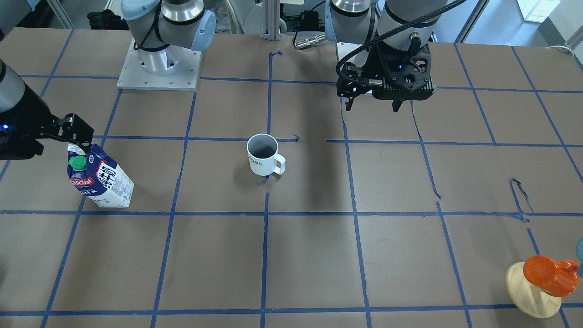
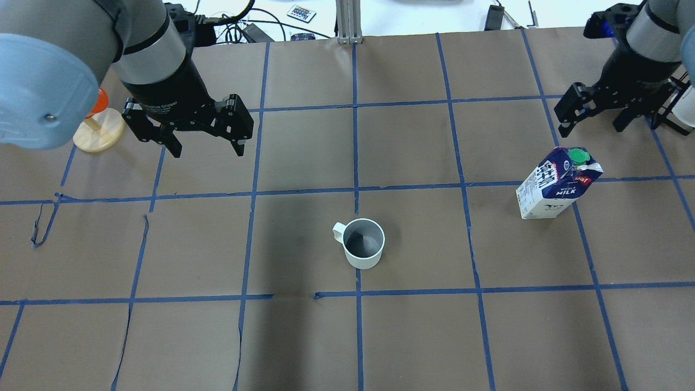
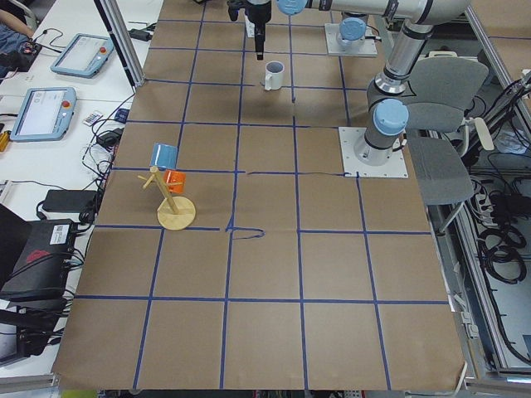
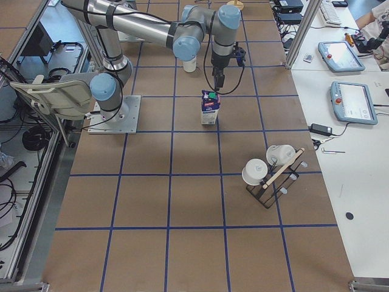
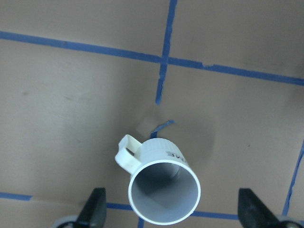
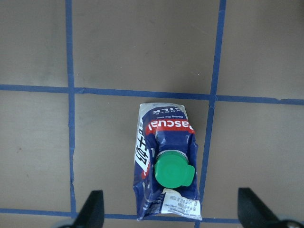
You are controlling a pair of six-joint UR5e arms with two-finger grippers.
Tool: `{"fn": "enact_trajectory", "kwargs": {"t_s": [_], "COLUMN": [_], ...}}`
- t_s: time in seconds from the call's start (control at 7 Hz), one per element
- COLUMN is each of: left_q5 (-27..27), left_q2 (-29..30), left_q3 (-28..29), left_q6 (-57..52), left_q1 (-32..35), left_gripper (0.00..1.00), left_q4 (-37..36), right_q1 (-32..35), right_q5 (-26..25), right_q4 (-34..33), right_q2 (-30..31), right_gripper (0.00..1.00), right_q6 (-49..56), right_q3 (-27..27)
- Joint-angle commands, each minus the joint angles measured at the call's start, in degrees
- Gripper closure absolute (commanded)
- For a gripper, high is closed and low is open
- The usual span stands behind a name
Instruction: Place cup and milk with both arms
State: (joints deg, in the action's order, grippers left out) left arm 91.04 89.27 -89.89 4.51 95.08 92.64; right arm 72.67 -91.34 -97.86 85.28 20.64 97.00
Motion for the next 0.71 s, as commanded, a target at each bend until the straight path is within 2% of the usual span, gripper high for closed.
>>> {"fn": "enact_trajectory", "kwargs": {"t_s": [0.0, 0.29, 0.57], "left_q5": [0.02, -0.07, -0.16], "left_q2": [-0.15, -0.15, -0.15], "left_q3": [0.07, -0.02, -0.02], "left_q6": [-1.70, -1.79, -1.79], "left_q1": [-0.95, -1.04, -1.13], "left_gripper": [0.00, 0.00, 0.00], "left_q4": [-1.67, -1.76, -1.76], "right_q1": [-1.92, -1.92, -1.92], "right_q5": [0.10, 0.02, 0.37], "right_q4": [-6.96, -14.62, -16.30], "right_q2": [-0.11, -2.21, -2.22], "right_gripper": [0.00, 0.00, 0.03], "right_q6": [0.72, 0.37, 0.28], "right_q3": [8.79, 13.03, 12.86]}}
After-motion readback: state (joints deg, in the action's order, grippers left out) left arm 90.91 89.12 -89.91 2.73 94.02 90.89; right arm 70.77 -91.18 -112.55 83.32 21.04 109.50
